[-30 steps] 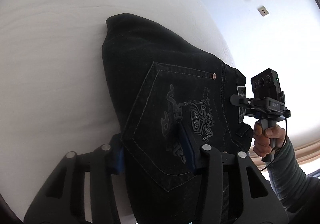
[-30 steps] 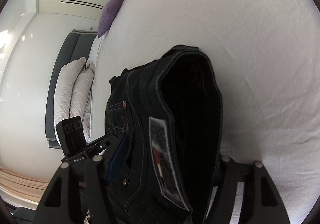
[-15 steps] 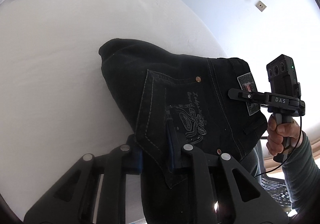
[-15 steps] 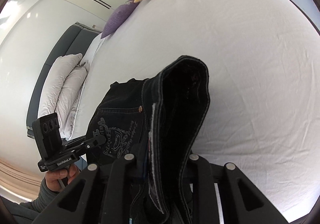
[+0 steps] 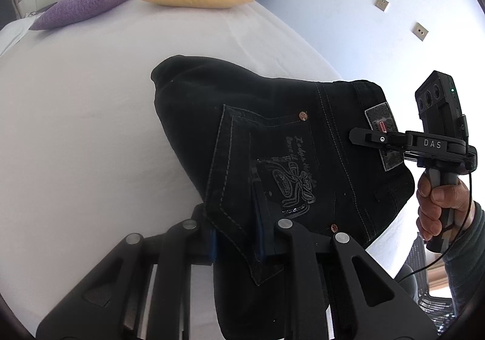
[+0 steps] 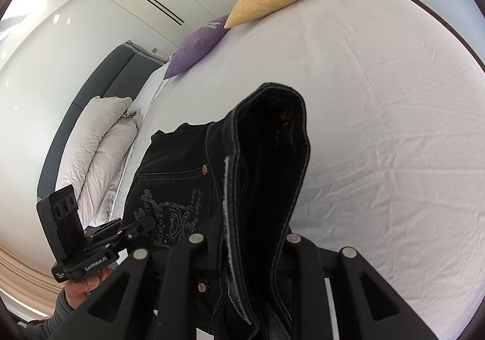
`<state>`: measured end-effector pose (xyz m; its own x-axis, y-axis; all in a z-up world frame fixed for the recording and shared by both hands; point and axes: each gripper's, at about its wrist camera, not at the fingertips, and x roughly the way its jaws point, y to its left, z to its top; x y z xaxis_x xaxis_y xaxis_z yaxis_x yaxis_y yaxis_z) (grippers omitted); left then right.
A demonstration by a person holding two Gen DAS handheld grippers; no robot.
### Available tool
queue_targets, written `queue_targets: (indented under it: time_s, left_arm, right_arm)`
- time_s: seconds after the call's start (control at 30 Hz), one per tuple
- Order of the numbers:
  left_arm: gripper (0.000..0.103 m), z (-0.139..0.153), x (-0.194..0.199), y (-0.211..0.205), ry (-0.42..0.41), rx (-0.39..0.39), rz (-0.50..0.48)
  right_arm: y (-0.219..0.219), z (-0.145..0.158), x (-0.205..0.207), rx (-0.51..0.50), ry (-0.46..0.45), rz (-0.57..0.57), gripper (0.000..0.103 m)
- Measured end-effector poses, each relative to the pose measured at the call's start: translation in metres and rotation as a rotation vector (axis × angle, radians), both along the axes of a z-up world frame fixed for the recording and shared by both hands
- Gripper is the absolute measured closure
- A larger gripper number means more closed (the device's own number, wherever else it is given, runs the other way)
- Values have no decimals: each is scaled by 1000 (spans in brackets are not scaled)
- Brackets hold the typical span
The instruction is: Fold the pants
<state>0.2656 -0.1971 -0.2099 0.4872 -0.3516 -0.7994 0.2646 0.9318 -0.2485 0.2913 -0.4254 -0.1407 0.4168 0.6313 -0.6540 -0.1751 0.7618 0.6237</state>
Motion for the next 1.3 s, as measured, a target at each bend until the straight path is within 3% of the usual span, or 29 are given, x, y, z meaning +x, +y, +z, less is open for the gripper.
queue_targets:
  time_s: [0.4, 0.73, 0.8, 0.9, 0.97, 1.0, 1.2, 1.3]
  left_arm:
    - [87, -29, 73, -1, -8, 58, 23]
    - [83, -68, 93, 0, 26, 77, 42]
    - [75, -70, 91, 3, 30, 74, 56]
    - [60, -70, 89, 12, 42, 77, 85]
    - [58, -65, 83, 20, 37, 87, 110]
    - [50, -60, 77, 24, 25, 87, 121]
    - [0, -6, 11, 41, -138, 132, 193]
    - [0, 29, -28, 37, -257, 170, 233]
  right_arm:
    - [9, -13, 63, -37, -12, -11, 82]
    - [3, -45, 75, -73, 26, -34, 79]
    - [1, -47, 76, -84, 36, -41, 70]
    - [-5, -47, 72, -108, 53, -60, 64]
    - [-12, -43, 67, -113, 47, -70, 61]
    - [-16, -38, 62, -120, 37, -77, 55]
    - [-37, 6, 14, -181, -79, -150, 30]
    - [-34, 41, -21, -247, -187, -170, 21]
